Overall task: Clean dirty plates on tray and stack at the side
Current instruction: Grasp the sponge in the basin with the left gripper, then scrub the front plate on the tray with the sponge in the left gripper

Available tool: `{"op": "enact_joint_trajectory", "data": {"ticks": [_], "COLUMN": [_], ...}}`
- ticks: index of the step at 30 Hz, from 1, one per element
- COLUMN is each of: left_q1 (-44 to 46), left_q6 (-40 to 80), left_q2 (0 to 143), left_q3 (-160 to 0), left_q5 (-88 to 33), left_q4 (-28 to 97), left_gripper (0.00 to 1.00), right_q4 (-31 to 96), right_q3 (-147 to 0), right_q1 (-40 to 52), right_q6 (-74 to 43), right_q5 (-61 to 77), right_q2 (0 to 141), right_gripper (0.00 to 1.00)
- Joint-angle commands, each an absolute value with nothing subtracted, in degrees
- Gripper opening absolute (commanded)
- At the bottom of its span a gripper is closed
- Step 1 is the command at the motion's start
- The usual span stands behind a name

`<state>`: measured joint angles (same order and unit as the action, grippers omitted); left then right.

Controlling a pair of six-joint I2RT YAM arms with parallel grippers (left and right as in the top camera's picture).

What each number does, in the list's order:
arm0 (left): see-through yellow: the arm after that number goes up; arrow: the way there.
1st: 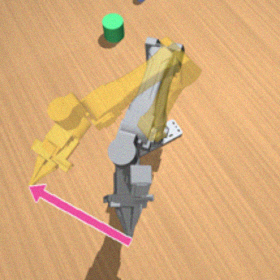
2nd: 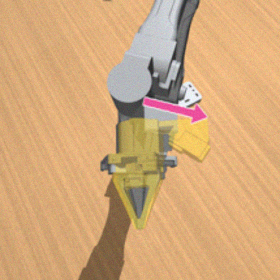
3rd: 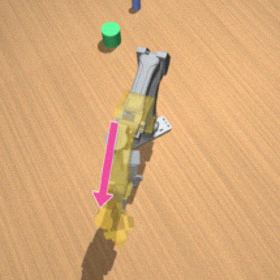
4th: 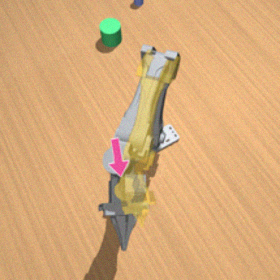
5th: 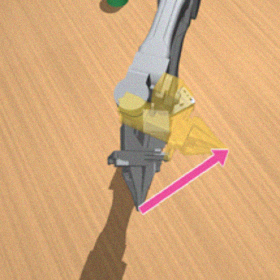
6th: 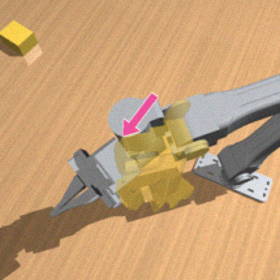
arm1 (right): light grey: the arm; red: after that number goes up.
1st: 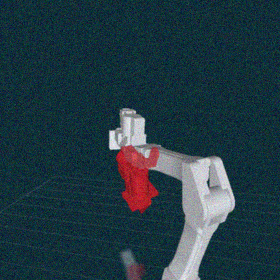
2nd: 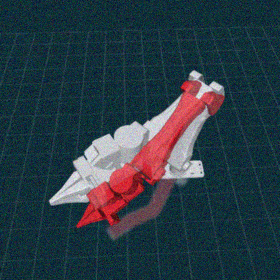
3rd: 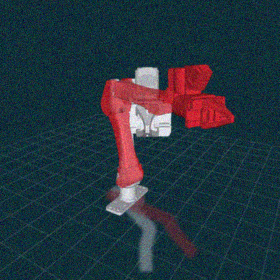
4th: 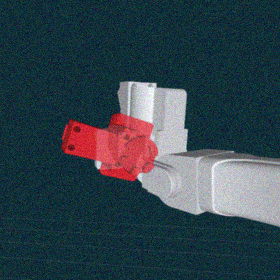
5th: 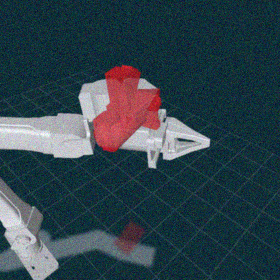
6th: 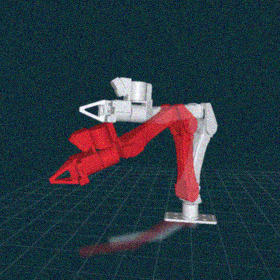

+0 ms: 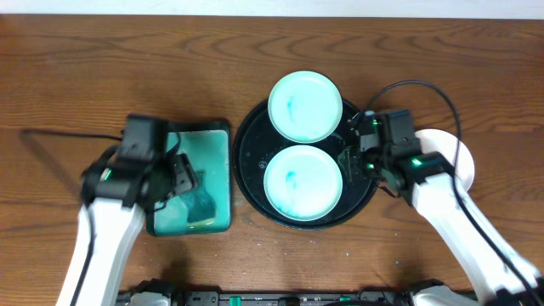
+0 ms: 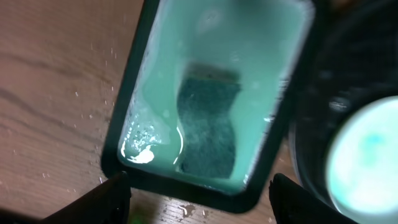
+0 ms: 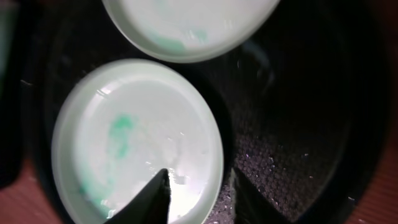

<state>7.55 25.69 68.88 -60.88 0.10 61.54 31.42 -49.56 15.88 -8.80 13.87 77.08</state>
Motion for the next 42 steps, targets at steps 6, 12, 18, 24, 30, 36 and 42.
{"op": "enact_joint_trajectory", "data": {"ticks": [6, 12, 18, 24, 30, 36, 42], "left_q1": [7.4, 6.79, 5.41, 5.37, 5.39, 5.76, 8.91], "left_q6": [28.23, 28.23, 28.12, 25.17, 21.02, 17.98, 18.04], "left_q2": [90.78, 101.89, 106.32, 101.84, 87.29, 75.66, 71.33], "left_q3": [-59.55, -59.46, -59.46, -59.57, -59.57, -59.57, -59.57], "left_q5": [1.58, -1.69, -5.5, -5.98, -5.98, -6.33, -11.44], "left_q4": [56.31, 53.12, 51.35, 51.57, 51.72, 51.92, 51.05], "left_gripper": [0.61, 0.49, 0.19, 0.07, 0.07, 0.07, 0.07], "right_q4": [35.79, 38.76, 38.57, 38.37, 35.4, 30.7, 29.95], "right_q3": [-50.48, -50.48, -50.48, -50.48, -50.48, -50.48, -50.48], "right_q1": [15.64, 15.62, 15.62, 15.57, 15.51, 15.53, 15.7], "right_q6": [-13.26, -13.3, -14.79, -16.05, -19.33, -13.17, -12.91], "right_q5": [11.79, 11.53, 10.52, 9.32, 7.07, 12.29, 13.61], "right_q2": [72.79, 75.85, 78.83, 82.32, 85.97, 88.51, 93.71], "right_gripper": [0.21, 0.21, 0.22, 0.22, 0.24, 0.3, 0.32]}}
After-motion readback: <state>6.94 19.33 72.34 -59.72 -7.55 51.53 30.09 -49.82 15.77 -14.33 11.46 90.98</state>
